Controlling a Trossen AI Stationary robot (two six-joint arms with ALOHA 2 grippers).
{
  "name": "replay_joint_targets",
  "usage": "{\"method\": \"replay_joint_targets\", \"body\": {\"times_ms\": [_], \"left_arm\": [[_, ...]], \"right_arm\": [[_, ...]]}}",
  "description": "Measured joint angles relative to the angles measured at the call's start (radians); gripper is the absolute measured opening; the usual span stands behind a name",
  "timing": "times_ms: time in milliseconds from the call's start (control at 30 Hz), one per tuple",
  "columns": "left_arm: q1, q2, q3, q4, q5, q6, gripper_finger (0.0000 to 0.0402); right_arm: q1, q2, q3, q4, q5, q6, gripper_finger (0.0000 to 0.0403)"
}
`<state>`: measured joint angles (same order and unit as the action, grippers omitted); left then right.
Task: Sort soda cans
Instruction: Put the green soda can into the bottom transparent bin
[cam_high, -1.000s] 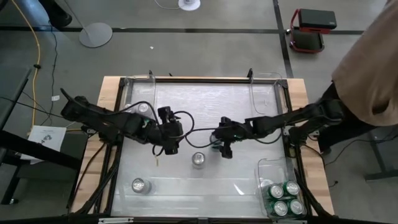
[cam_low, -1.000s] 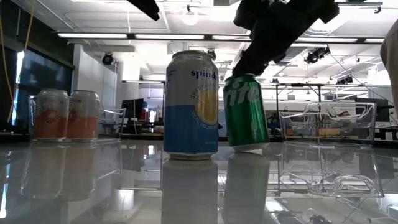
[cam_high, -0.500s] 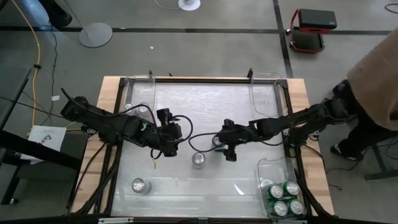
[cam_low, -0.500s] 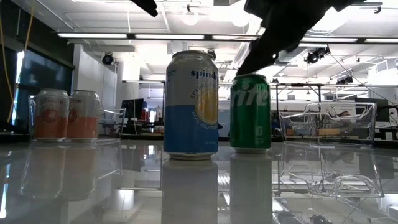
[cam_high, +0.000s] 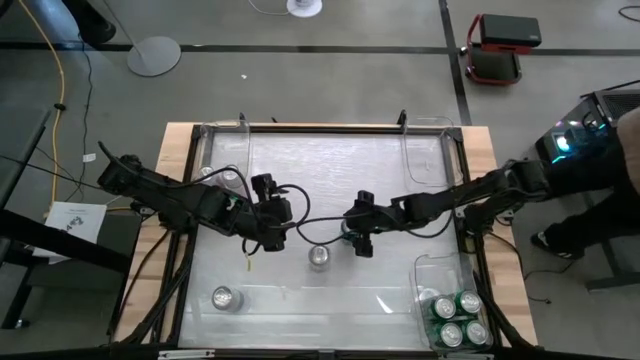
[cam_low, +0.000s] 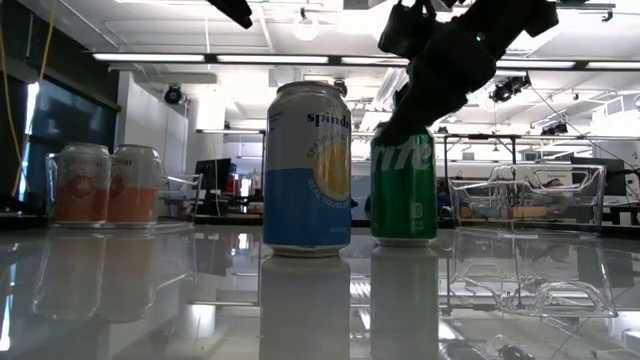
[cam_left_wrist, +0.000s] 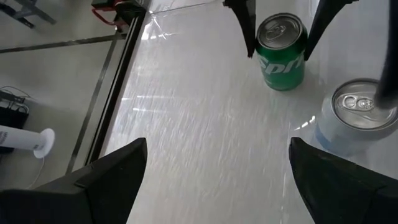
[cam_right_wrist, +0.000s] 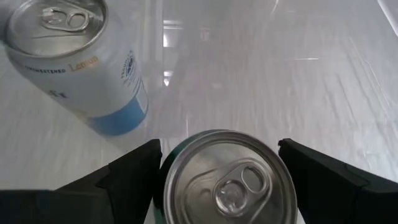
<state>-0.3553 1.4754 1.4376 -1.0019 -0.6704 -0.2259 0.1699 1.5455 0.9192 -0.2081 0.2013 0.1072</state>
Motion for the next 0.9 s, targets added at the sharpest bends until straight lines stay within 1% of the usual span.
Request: {"method": "replay_joint_targets", "body": {"times_ms": [233, 300, 433, 533, 600, 667, 800, 900], "left_arm": [[0.0, 0.0, 0.0, -0.005, 0.0, -0.001, 0.0367], [0.0, 0.0, 0.0, -0.005, 0.0, -0.005, 0.0367], [0.0, 0.0, 0.0, -0.005, 0.002, -0.008, 0.0367], [0.0, 0.0, 0.0, -0.005, 0.002, -0.008, 0.0367], [0.0, 0.0, 0.0, -0.005, 0.002, -0.008, 0.0367], [0.0, 0.0, 0.0, -0.005, 0.002, -0.008, 0.0367], [0.0, 0.0, 0.0, -0.005, 0.002, -0.008, 0.0367], [0.0, 0.0, 0.0, -0.005, 0.002, -0.008, 0.0367]], "right_arm": [[0.0, 0.011, 0.007, -0.019, -0.002, 0.021, 0.031], [0.0, 0.011, 0.013, -0.037, -0.004, 0.023, 0.0301], [0.001, 0.01, 0.014, -0.055, -0.005, 0.024, 0.027], [0.0, 0.01, 0.013, -0.055, -0.009, 0.021, 0.0268], [0.001, 0.011, 0.012, -0.048, -0.008, 0.026, 0.0281], [-0.002, 0.012, 0.011, -0.044, -0.009, 0.048, 0.0304], [-0.023, 0.023, -0.002, -0.103, -0.074, 0.076, 0.0354], [-0.036, 0.013, 0.006, -0.119, -0.099, 0.076, 0.0373]]}}
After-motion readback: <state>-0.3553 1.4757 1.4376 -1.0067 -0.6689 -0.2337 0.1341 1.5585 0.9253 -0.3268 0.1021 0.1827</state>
